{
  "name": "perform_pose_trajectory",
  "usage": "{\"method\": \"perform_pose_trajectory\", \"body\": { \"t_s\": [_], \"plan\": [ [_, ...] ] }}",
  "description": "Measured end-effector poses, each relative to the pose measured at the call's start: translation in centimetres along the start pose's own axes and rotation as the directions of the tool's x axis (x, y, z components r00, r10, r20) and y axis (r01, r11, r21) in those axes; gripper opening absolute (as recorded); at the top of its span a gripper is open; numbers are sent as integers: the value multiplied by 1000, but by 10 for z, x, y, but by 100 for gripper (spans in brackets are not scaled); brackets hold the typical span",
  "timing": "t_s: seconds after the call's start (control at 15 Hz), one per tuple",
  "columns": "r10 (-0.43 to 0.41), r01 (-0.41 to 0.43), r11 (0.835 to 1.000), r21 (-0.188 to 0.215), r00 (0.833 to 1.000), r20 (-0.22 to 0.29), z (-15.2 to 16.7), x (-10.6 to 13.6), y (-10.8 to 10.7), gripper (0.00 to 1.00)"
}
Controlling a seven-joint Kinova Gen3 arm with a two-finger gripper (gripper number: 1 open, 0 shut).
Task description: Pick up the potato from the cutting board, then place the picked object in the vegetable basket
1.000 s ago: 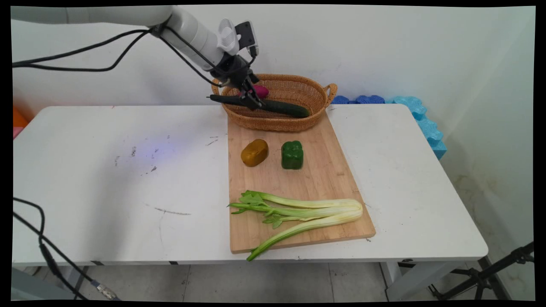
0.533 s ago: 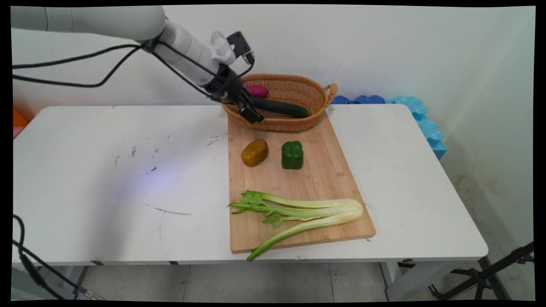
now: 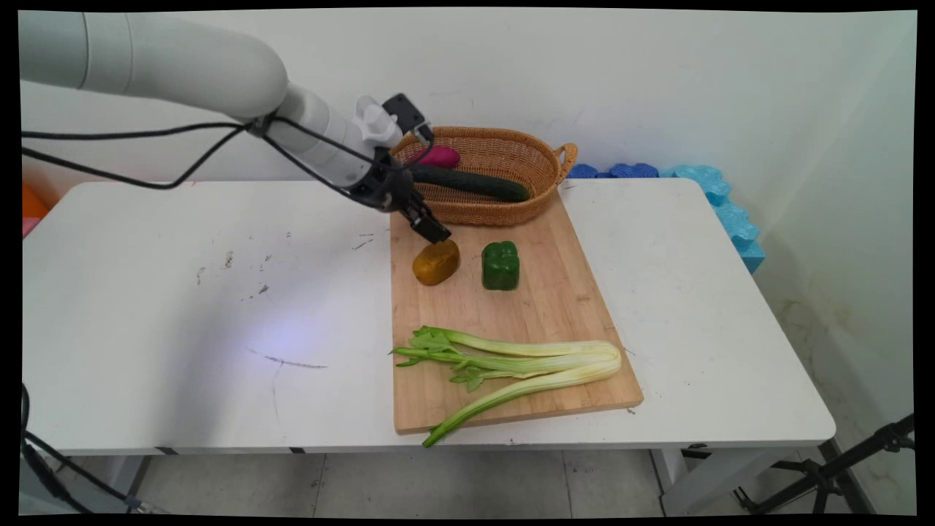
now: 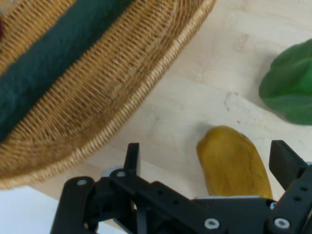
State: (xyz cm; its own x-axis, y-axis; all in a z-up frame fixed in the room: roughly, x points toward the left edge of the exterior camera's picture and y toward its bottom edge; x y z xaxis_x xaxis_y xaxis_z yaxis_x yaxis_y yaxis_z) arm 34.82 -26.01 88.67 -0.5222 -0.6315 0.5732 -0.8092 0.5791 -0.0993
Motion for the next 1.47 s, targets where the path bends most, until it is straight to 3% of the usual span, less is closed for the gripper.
{"method": "perform_pose_trajectory", "body": {
  "t_s": [0.87,0.93,1.47],
  "plan": [
    [-78,79,997,-14,996,36,34,-38,14,100],
    [-76,76,997,-17,996,37,36,-39,14,0],
    [-9,10,999,-34,1000,15,39,-33,16,0]
  ]
}}
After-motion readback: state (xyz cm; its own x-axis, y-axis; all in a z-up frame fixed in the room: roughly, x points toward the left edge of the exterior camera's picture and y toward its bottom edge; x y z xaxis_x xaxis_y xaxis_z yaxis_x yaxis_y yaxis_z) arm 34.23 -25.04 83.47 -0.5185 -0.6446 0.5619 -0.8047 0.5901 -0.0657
